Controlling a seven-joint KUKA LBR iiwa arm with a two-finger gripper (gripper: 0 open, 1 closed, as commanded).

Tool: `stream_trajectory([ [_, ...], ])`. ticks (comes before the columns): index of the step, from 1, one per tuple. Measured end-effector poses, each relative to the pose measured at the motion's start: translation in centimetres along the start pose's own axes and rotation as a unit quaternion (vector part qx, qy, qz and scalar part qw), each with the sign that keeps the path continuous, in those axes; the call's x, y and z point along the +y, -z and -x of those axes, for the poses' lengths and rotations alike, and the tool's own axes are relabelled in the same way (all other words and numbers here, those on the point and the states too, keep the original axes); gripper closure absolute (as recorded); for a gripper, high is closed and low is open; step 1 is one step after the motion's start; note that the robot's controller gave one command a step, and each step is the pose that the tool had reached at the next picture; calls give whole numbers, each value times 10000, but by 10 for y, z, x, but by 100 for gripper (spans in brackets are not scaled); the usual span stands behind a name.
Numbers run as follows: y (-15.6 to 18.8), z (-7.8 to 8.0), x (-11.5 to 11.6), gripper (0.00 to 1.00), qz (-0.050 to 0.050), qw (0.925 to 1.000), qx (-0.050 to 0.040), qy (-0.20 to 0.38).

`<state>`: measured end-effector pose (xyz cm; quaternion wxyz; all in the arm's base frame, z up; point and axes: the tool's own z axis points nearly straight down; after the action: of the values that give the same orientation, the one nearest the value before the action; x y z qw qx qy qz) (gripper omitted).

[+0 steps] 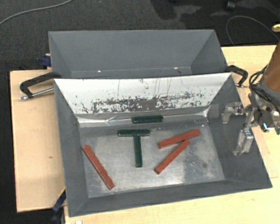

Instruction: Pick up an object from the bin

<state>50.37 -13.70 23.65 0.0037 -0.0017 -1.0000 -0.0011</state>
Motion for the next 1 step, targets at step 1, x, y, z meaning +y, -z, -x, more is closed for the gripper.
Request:
stream_trajectory([
  [1,-97,5,12,0,4,10000,-2,92],
])
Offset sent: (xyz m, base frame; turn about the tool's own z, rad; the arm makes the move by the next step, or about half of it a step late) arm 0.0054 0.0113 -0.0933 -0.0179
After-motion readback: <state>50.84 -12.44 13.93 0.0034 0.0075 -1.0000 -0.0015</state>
